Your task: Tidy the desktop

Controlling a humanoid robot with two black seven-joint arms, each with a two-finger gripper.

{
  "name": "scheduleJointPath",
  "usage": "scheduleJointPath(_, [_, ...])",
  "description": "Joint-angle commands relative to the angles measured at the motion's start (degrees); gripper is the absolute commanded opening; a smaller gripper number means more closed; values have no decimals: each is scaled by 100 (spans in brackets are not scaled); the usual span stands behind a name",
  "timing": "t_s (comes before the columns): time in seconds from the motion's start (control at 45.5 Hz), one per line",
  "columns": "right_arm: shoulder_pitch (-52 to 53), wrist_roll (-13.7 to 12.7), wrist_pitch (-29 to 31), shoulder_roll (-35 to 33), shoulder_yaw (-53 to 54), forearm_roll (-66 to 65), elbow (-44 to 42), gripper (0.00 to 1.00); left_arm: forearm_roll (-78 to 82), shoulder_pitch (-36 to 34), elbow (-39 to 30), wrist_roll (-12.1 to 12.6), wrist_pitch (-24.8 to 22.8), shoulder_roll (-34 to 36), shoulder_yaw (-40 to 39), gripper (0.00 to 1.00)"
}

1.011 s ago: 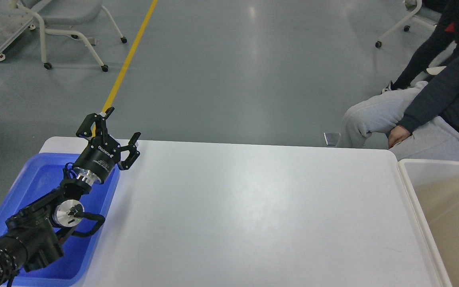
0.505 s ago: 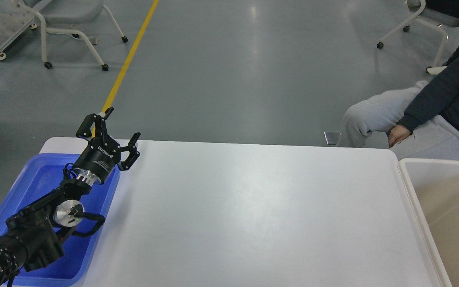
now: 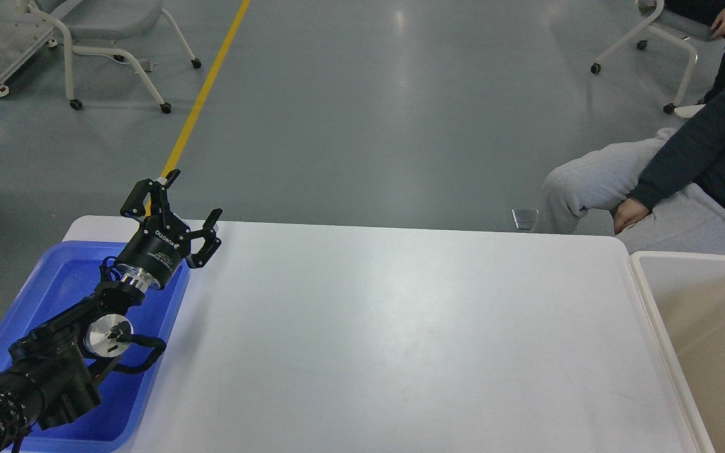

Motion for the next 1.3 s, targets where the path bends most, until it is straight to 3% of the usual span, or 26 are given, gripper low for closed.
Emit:
scheduleJointPath(0.0, [-94, -176, -8, 83, 296, 50, -175, 0, -1, 2, -1, 1, 0, -2, 0, 100])
scheduleJointPath(0.066, [-112, -176, -8, 83, 323, 59, -175, 0, -1, 2, 8, 1, 0, -2, 0, 100])
scheduleJointPath(0.198, [-138, -176, 27, 83, 428, 50, -175, 27, -1, -7, 8, 1, 0, -2, 0, 100])
scheduleJointPath(0.22, [-138, -176, 45, 74, 454, 59, -175, 37, -1, -7, -1, 1, 0, 7, 0, 100])
scheduleJointPath(0.242, [-138, -176, 45, 74, 472, 50, -175, 55, -1, 2, -1, 1, 0, -2, 0, 100])
scheduleJointPath(0.264, [-138, -167, 53, 74, 490, 42, -175, 87, -1, 2, -1, 1, 0, -2, 0, 100])
scheduleJointPath(0.286, [-138, -176, 54, 74, 507, 41, -167, 100, -1, 2, -1, 1, 0, -2, 0, 100])
scheduleJointPath(1.011, [222, -106, 71, 13, 543, -591, 62, 100, -1, 2, -1, 1, 0, -2, 0, 100])
scheduleJointPath(1.275, [626, -114, 71, -707, 1183, -583, 1616, 100, -1, 2, 8, 1, 0, -2, 0, 100])
